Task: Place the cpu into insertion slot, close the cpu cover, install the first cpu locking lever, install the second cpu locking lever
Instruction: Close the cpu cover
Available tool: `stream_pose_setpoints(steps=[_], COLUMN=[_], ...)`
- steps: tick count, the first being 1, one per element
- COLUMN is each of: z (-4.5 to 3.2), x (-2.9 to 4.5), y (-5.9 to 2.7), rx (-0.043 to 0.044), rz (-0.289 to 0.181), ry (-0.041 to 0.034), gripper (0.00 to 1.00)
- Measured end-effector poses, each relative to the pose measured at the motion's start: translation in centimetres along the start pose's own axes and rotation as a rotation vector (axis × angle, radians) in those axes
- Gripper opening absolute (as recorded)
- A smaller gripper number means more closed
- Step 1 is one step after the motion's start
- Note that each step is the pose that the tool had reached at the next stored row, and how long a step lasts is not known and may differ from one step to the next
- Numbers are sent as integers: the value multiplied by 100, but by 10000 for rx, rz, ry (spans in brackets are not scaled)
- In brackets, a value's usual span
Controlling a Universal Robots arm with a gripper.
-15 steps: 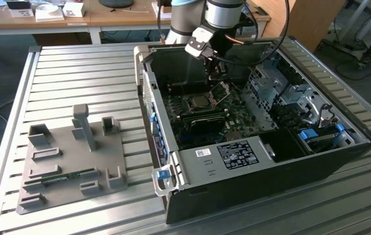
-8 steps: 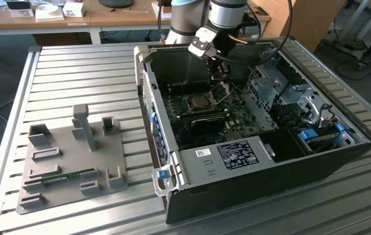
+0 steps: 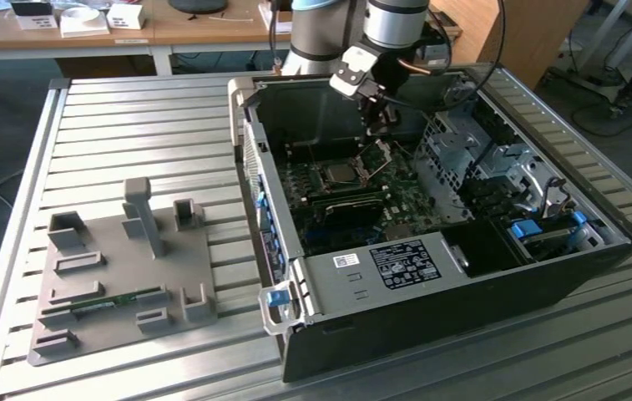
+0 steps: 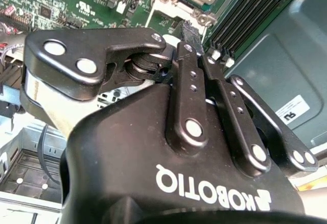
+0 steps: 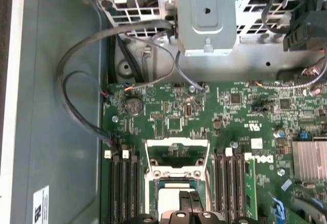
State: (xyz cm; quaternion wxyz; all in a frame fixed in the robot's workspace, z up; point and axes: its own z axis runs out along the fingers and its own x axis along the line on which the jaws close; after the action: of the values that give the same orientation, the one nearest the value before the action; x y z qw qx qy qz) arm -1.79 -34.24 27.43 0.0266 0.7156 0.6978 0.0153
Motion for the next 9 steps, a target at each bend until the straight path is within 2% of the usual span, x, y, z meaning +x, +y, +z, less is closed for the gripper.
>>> stream_pose_setpoints(steps=[9], z=[12], x=[5], y=[196], rx=[0], rz=[0], ry=[0], gripper=[11])
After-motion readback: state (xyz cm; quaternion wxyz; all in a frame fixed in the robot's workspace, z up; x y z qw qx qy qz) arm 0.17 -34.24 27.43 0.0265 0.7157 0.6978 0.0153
